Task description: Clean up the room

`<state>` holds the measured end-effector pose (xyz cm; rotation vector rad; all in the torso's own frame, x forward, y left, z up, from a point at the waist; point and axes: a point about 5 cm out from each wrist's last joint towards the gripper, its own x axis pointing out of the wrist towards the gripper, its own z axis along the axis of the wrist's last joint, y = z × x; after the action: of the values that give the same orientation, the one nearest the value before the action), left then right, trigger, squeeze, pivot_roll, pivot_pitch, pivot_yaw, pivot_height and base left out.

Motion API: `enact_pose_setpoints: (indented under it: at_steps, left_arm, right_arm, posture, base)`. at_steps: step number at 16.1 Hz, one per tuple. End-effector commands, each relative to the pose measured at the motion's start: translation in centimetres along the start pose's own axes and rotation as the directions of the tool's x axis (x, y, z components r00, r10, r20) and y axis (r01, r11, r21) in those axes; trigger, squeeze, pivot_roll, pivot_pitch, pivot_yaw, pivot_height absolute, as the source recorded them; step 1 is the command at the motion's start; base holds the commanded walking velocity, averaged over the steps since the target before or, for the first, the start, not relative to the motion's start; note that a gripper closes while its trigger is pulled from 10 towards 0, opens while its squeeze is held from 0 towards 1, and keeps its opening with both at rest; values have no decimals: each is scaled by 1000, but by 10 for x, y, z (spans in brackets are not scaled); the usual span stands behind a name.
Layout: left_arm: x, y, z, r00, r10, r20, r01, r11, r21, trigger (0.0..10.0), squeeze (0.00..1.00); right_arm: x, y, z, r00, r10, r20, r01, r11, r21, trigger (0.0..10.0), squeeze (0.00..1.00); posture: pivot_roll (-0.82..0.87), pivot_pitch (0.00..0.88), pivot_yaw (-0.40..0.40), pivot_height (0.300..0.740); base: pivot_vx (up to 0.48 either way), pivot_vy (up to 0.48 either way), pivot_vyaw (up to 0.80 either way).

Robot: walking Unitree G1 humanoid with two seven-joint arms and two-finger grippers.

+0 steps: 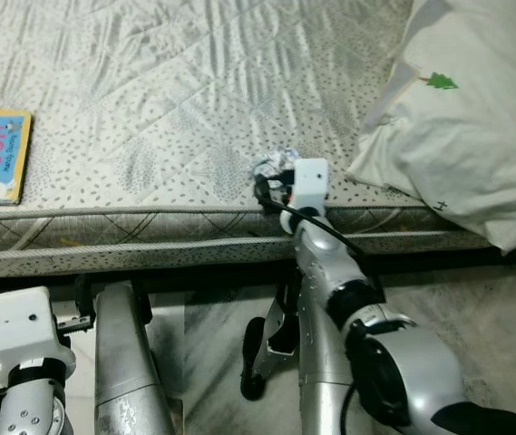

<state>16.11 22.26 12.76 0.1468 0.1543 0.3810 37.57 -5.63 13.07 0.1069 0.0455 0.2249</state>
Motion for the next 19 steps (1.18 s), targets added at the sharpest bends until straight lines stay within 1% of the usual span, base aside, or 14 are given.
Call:
enact_pose_setpoints:
  at_steps: [1, 3, 6, 15, 19]
  left_arm:
    - [-4, 0, -1, 1000, -9, -16, 9, 1000, 11, 10000, 0]
    - [-2, -1, 0, 1000, -10, -15, 10, 1000, 9, 10000, 0]
    - [-1, -1, 0, 1000, -5, -14, 6, 1000, 6, 10000, 0]
    - [12, -9, 4, 999, -30, 15, 30, 999, -15, 10000, 0]
    - [19, -11, 10, 999, -25, 40, 26, 999, -23, 10000, 0]
  right_arm:
    - [-2, -2, -6, 999, -23, -22, 24, 1000, 15, 0, 0]
    - [-3, 2, -11, 999, -16, -37, 17, 1000, 19, 0, 0]
    - [-5, -4, -16, 997, -39, -61, 41, 998, 37, 0, 0]
    - [-4, -13, -14, 996, -64, -62, 67, 996, 53, 0, 0]
    - [-1, -15, -7, 996, -70, -50, 72, 996, 45, 0, 0]
  posture:
    - [309, 367, -158, 487]
    - [311, 367, -161, 487]
    - [309, 362, -164, 487]
    - [301, 333, -163, 487]
    - [296, 332, -176, 487]
  base:
    - [0, 0, 0]
    - [0, 0, 0]
    - [0, 0, 0]
    - [0, 0, 0]
    - [0, 0, 0]
